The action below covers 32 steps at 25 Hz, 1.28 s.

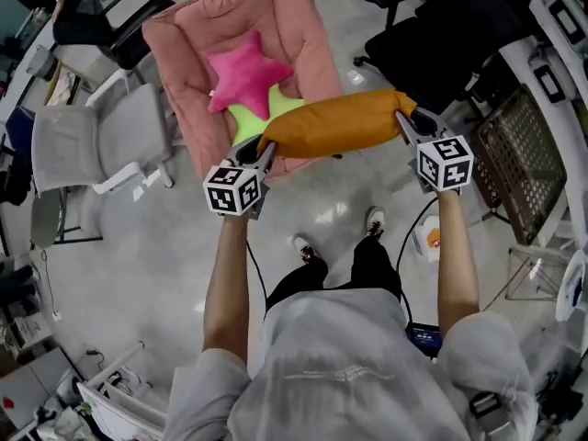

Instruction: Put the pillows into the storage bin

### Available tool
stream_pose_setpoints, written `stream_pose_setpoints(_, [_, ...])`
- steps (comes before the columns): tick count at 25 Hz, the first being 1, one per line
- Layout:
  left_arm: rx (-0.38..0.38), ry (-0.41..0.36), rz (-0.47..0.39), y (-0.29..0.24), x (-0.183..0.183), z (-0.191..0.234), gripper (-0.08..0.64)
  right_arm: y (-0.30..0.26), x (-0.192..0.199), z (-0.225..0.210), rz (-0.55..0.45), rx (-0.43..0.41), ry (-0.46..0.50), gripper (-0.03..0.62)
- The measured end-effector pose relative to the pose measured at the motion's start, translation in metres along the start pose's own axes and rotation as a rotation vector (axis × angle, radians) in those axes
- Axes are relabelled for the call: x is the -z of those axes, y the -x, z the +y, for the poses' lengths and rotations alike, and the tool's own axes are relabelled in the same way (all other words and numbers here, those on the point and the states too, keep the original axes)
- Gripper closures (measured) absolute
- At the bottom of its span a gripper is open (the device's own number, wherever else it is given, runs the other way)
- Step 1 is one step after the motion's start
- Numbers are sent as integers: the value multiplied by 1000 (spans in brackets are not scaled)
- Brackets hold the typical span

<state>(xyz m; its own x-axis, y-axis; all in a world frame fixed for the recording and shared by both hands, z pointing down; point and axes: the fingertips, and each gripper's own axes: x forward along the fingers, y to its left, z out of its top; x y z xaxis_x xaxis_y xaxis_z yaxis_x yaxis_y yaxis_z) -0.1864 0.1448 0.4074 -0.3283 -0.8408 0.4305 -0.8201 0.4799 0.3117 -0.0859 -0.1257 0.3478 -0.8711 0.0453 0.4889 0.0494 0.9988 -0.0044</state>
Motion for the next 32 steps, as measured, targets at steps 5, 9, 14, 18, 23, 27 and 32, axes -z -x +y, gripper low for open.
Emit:
stream_pose_setpoints(5, [156, -82, 84, -67, 9, -80, 449, 78, 63, -66, 17, 151, -104, 500])
stream_pose_setpoints(9, [308, -155, 186, -128, 36, -166, 449, 162, 136, -115, 49, 309, -221, 500])
stream_pose_setpoints(14, [448, -222, 304, -193, 96, -286, 449, 266, 245, -168, 112, 447, -348, 499])
stream_pose_setpoints(18, [524, -288, 375, -232, 141, -355, 448, 322, 323, -192, 128, 534, -446, 497])
stream_pose_setpoints(23, [516, -296, 479, -297, 213, -423, 448, 350, 418, -259, 192, 579, -506, 497])
stream_pose_setpoints(27, [480, -280, 571, -342, 279, -453, 448, 346, 484, -312, 244, 567, -510, 498])
stream_pose_setpoints(32, [430, -252, 645, -380, 344, -461, 448, 323, 551, -349, 302, 521, -525, 499])
